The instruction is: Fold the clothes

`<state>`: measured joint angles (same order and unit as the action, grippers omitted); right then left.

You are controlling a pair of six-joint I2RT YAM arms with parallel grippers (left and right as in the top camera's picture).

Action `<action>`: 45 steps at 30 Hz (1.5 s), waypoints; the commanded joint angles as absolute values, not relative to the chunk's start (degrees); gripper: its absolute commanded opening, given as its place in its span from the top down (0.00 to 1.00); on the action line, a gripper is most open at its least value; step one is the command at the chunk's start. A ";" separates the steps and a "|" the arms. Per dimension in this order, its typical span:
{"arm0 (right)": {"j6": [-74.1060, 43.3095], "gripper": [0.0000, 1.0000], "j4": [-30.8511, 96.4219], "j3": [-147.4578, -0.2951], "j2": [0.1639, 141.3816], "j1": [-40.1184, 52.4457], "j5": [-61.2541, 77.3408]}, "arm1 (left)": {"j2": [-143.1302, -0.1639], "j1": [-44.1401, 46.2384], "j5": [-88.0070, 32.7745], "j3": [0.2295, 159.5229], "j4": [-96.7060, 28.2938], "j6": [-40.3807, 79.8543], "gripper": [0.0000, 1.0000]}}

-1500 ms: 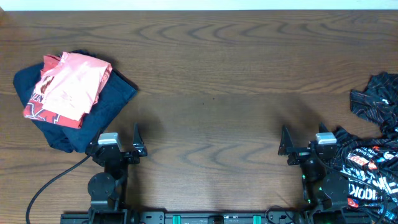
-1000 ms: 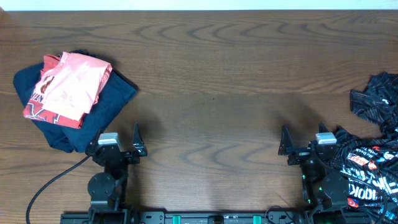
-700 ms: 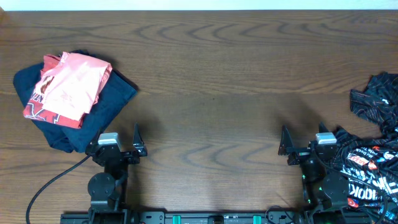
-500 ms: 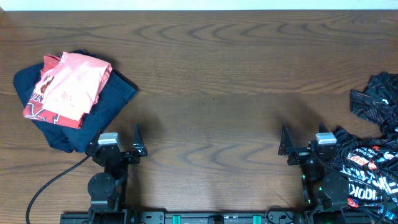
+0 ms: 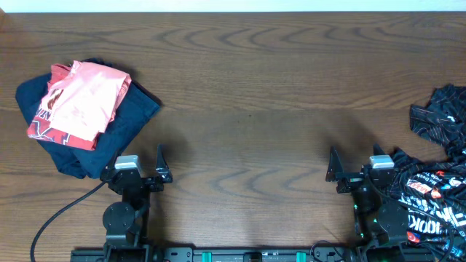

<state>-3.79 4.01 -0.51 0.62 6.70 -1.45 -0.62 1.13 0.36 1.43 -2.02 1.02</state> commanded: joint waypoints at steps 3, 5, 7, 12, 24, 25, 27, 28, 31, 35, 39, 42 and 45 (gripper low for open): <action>-3.11 0.01 4.05 -0.32 0.30 7.42 -1.23 | -0.27 0.78 0.49 0.23 -4.03 0.03 0.02; -3.11 0.01 4.08 -0.32 0.30 7.42 -1.23 | -0.27 0.78 0.49 0.23 -4.03 0.03 0.02; -3.11 0.01 4.08 -0.32 0.30 7.42 -1.23 | -0.27 0.78 0.51 0.23 -4.03 0.03 0.02; -3.11 0.01 4.08 -0.32 0.30 7.42 -1.23 | -0.30 0.78 0.49 0.23 -4.03 0.03 0.02; -3.11 0.01 4.08 -0.32 0.30 7.42 -1.23 | -0.30 0.78 0.49 0.23 -4.03 0.03 0.02; -3.11 0.01 4.08 -0.32 0.30 7.42 -1.23 | -0.30 0.78 0.49 0.23 -4.03 0.03 0.02; -3.11 0.01 4.08 -0.32 0.30 7.42 -1.23 | -0.30 0.78 0.51 0.23 -4.03 0.03 0.02; -3.11 0.01 4.08 -0.32 0.30 7.42 -1.23 | -0.30 0.78 0.49 0.23 -4.03 0.03 0.02; -3.11 0.01 4.08 -0.32 0.30 7.42 -1.23 | -0.30 0.78 0.49 0.23 -4.03 0.03 0.02; -3.16 0.01 4.08 -0.32 0.30 7.42 -0.86 | -0.30 0.78 0.47 0.23 -4.03 0.05 0.02; -4.58 0.01 2.59 -0.32 0.30 7.42 2.42 | -0.30 0.78 0.45 0.27 -3.81 3.25 0.02; -5.65 0.01 1.67 -0.64 0.30 7.42 4.73 | -0.43 0.78 -0.56 1.19 -4.05 7.22 0.02; -5.91 0.01 4.27 -2.76 0.73 7.42 4.56 | -1.67 0.78 -3.38 3.62 -5.10 7.42 0.02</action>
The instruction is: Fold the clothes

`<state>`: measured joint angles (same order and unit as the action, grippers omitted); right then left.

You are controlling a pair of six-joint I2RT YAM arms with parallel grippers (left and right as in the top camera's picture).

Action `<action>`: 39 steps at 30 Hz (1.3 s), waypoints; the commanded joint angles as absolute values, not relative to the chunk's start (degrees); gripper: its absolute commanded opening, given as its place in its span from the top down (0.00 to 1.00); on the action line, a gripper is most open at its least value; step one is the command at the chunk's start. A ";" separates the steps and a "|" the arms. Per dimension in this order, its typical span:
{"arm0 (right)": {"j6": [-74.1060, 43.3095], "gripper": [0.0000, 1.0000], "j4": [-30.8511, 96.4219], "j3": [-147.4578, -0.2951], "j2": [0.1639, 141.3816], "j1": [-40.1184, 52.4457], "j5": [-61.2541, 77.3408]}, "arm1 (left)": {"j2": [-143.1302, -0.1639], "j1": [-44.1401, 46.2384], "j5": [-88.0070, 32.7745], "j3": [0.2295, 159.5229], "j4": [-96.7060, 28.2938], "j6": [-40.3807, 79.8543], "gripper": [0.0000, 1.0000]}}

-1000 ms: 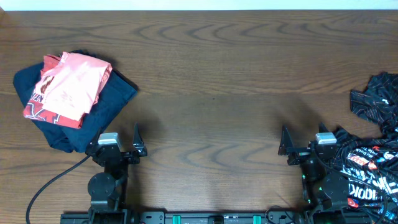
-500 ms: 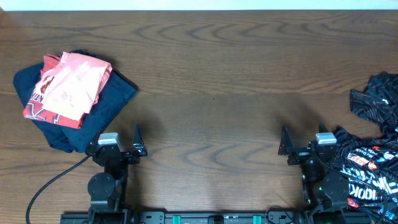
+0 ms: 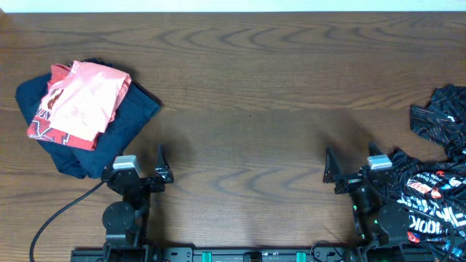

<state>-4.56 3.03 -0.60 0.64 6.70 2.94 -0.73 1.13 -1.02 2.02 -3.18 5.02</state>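
Note:
A folded pink and red shirt [image 3: 79, 103] lies on a folded navy garment [image 3: 116, 127] at the left of the wooden table [image 3: 247, 80]. A crumpled black printed garment [image 3: 437, 167] is heaped at the right edge. My left gripper [image 3: 161, 161] rests near the front edge, just right of the navy garment; whether its fingers are open cannot be told. My right gripper [image 3: 329, 167] rests near the front edge, its arm base touching the black heap; its jaw state is also unclear. Neither holds cloth.
A black cable [image 3: 58, 218] runs from the left arm's base to the front left corner. The arm mounts and a rail [image 3: 233, 255] line the front edge.
The right gripper has shifted very slightly toward the left. The left arm and all the garments lie as before.

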 commanded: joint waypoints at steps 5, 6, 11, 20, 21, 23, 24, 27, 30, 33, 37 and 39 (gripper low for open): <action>-6.83 0.01 13.58 -10.76 4.40 7.42 1.21 | -7.64 0.78 -5.52 13.26 -13.78 8.05 0.02; -6.85 0.01 16.19 -12.99 5.91 7.42 0.78 | -9.45 0.78 -6.31 15.90 -16.12 8.05 0.02; -9.02 0.01 28.93 -24.62 16.40 7.42 -1.17 | -19.40 0.78 -7.14 29.69 -28.88 8.01 0.02; -11.11 0.01 48.23 -42.59 42.46 7.42 -1.56 | -36.77 0.78 -7.11 48.60 -51.72 7.99 0.02; -11.60 0.01 47.29 -43.05 44.23 7.42 0.05 | -37.63 0.78 -7.11 49.06 -52.40 7.99 0.02; -11.81 0.01 46.37 -43.38 47.99 7.42 1.78 | -39.62 0.78 -7.11 49.30 -52.90 8.01 0.02; -12.08 0.01 46.41 -43.35 49.41 7.33 0.67 | -40.25 0.78 -7.11 49.30 -52.88 8.03 0.02; -25.39 0.01 50.50 -43.27 55.46 5.54 -11.97 | -41.87 0.78 -7.11 49.30 -52.86 8.03 0.02; -43.18 0.01 55.96 -41.63 63.79 1.32 -21.78 | -42.72 0.78 -7.11 49.30 -52.88 8.03 0.02; -46.59 0.01 55.61 -39.20 70.17 -2.07 -21.82 | -42.76 0.78 -7.09 49.30 -52.84 8.03 0.02; -48.40 0.01 51.09 -35.24 77.89 -5.23 -20.01 | -42.76 0.78 -7.09 49.30 -52.60 8.03 0.02; -48.36 0.01 47.46 -33.21 80.79 -5.63 -18.41 | -42.76 0.78 -7.09 49.30 -52.62 8.03 0.02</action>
